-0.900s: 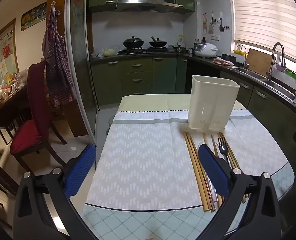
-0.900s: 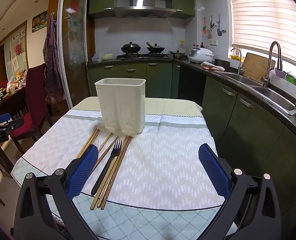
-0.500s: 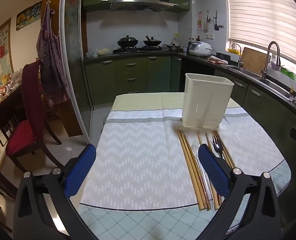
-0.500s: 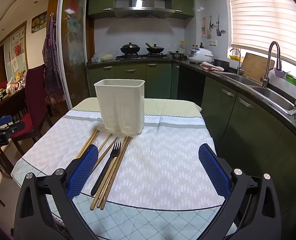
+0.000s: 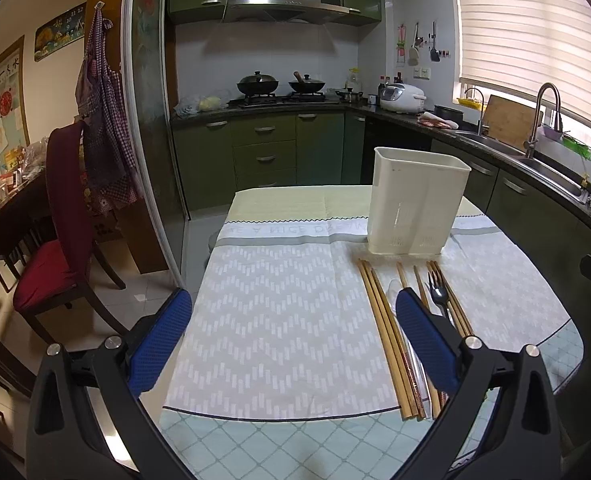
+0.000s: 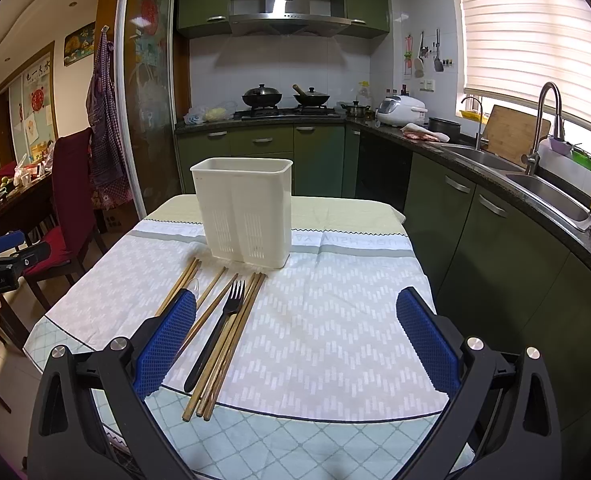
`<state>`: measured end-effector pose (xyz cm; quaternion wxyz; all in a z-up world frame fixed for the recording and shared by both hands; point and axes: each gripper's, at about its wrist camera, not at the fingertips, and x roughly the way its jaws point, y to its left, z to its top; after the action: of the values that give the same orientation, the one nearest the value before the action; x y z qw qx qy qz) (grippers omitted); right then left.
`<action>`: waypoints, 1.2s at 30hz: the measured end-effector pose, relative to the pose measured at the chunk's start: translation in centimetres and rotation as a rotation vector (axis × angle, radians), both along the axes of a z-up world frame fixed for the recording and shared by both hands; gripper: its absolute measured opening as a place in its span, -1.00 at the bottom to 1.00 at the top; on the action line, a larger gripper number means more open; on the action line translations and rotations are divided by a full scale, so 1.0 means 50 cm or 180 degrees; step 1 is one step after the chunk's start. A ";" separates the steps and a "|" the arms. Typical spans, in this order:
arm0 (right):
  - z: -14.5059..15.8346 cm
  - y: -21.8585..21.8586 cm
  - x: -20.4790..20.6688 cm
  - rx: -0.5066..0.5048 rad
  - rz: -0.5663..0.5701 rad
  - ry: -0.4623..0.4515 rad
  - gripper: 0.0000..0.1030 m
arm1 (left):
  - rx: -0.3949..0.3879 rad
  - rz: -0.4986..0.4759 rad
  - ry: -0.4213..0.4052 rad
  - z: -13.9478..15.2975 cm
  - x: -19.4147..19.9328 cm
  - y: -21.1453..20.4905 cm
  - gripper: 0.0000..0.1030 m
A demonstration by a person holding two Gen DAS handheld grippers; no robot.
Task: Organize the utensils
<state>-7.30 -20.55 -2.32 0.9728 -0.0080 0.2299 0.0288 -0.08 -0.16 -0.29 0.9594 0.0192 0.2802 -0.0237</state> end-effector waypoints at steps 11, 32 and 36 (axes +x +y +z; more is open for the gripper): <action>0.002 0.004 0.001 0.0002 -0.0003 -0.0001 0.92 | -0.0013 -0.0035 0.0005 0.002 0.000 -0.004 0.89; 0.008 -0.002 -0.002 0.0008 -0.0005 0.0004 0.92 | -0.0237 -0.0022 -0.0016 0.006 -0.004 0.008 0.89; 0.012 -0.003 -0.001 0.0008 -0.0004 0.0001 0.92 | -0.0221 -0.0066 0.0005 0.003 -0.001 0.002 0.89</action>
<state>-7.37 -20.71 -1.72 0.9727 -0.0066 0.2300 0.0284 -0.15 -0.07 -0.12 0.9590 -0.0113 0.2798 -0.0434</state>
